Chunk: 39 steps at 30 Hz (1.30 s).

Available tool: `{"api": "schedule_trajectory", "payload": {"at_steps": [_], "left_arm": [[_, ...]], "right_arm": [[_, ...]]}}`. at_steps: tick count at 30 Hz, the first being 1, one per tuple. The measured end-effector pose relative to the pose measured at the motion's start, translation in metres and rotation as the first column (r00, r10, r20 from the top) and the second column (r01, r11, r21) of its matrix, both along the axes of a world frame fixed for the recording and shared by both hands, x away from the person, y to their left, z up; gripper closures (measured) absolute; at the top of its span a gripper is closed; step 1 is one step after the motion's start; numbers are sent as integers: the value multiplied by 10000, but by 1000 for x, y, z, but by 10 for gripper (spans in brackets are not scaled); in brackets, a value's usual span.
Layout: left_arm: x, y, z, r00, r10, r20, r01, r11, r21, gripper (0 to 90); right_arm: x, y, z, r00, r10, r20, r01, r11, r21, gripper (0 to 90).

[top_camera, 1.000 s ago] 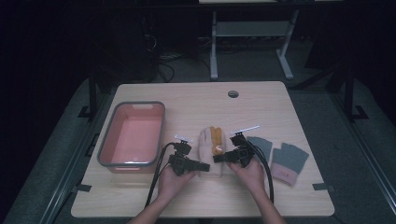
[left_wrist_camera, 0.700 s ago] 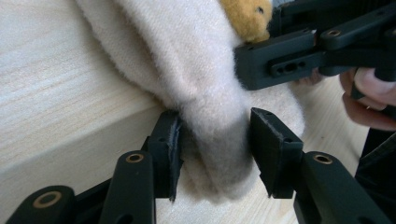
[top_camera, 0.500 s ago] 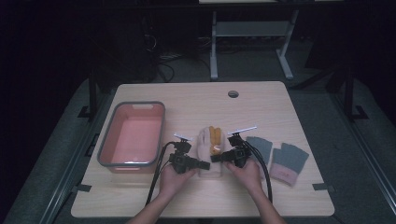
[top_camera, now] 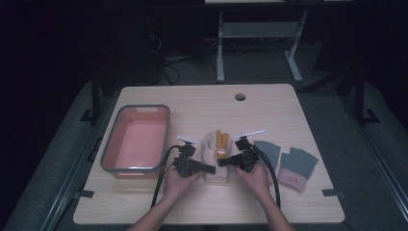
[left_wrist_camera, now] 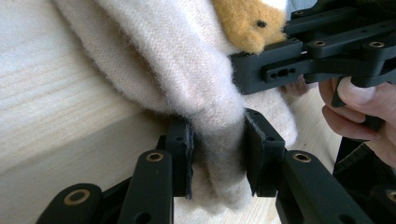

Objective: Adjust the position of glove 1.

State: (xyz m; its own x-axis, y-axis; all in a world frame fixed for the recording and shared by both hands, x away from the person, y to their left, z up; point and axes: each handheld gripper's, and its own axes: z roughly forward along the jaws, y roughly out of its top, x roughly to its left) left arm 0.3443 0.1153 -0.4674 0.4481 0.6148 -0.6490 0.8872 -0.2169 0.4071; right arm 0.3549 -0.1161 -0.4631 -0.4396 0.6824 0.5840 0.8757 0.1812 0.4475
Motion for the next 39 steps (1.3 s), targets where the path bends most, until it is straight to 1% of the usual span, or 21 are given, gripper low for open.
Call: {"api": "schedule_trajectory", "payload": {"at_steps": [1, 4, 6, 7, 8, 9, 10, 11, 13, 14, 15, 19, 21, 22, 23, 27, 31, 32, 34, 35, 39], "left_arm": [[0, 0, 1, 9999, -55, 93, 55, 10000, 11, 671], [1, 1, 3, 9999, -7, 148, 7, 10000, -8, 674], [1, 1, 4, 9999, 21, 148, -20, 10000, -55, 676], [1, 2, 5, 9998, 26, 184, -24, 10000, -77, 676], [1, 2, 6, 9998, 19, 221, -18, 10000, -85, 677], [1, 3, 7, 9997, 29, 231, -26, 9999, -121, 678], [1, 3, 8, 9998, 62, 204, -60, 9999, -115, 678], [1, 4, 8, 9997, 72, 248, -68, 9999, -136, 679], [1, 5, 10, 9995, 59, 320, -52, 9997, -229, 678], [1, 5, 11, 9993, 62, 360, -52, 9996, -261, 678], [1, 6, 13, 9992, 92, 379, -81, 9995, -309, 679], [2, 6, 17, 9989, 20, 468, -4, 9994, -354, 680], [2, 7, 19, 9986, -12, 535, 34, 9991, -420, 680], [2, 7, 20, 9988, 9, 490, 13, 9989, -458, 680], [3, 8, 21, 9983, -72, 578, 98, 9990, -446, 680], [3, 9, 25, 9980, -72, 636, 105, 9986, -512, 680], [3, 10, 31, 9973, -43, 739, 86, 9982, -591, 680], [3, 11, 32, 9971, -61, 762, 107, 9981, -599, 680], [4, 12, 34, 9969, -99, 787, 147, 9981, -601, 681], [4, 14, 36, 9966, -114, 819, 163, 9981, -594, 681], [4, 16, 36, 9965, -81, 826, 137, 9977, -667, 681]], "right_arm": [[0, -1, 1, 9999, 28, 131, -29, 10000, 74, 768], [0, -1, 2, 10000, 18, 92, -20, 9999, 168, 772], [0, -2, 4, 9998, 61, 210, -66, 9997, 239, 776], [-1, -2, 5, 9999, 12, 140, -16, 9997, 252, 776], [-1, -2, 6, 9996, 47, 287, -56, 9995, 309, 777], [-1, -1, 7, 9998, 20, 219, -27, 9995, 303, 778], [-1, -2, 8, 9992, 130, 366, -139, 9996, 254, 779], [-1, -1, 10, 9996, 83, 281, -89, 9997, 234, 779], [-1, -1, 13, 9987, 146, 490, -159, 9996, 253, 780], [-1, 0, 15, 9990, 94, 445, -106, 9995, 282, 781], [-1, -2, 17, 9984, 90, 550, -113, 9991, 412, 782], [-1, -4, 18, 9988, 64, 484, -89, 9986, 518, 783], [-1, -4, 20, 9988, -12, 499, -22, 9977, 674, 784], [-1, -5, 21, 9986, -14, 524, -26, 9972, 753, 784], [-1, -5, 23, 9987, -5, 511, -33, 9973, 735, 784], [-1, -4, 28, 9980, 40, 623, -78, 9981, 611, 784], [-1, -3, 37, 9971, 41, 759, -90, 9979, 644, 785], [-1, -3, 37, 9971, 41, 759, -90, 9979, 644, 785], [-1, -3, 39, 9971, -21, 756, -38, 9970, 773, 786], [0, -3, 38, 9976, -32, 693, -33, 9957, 928, 787], [0, -1, 38, 9975, -46, 703, -27, 9946, 1040, 787]]}}
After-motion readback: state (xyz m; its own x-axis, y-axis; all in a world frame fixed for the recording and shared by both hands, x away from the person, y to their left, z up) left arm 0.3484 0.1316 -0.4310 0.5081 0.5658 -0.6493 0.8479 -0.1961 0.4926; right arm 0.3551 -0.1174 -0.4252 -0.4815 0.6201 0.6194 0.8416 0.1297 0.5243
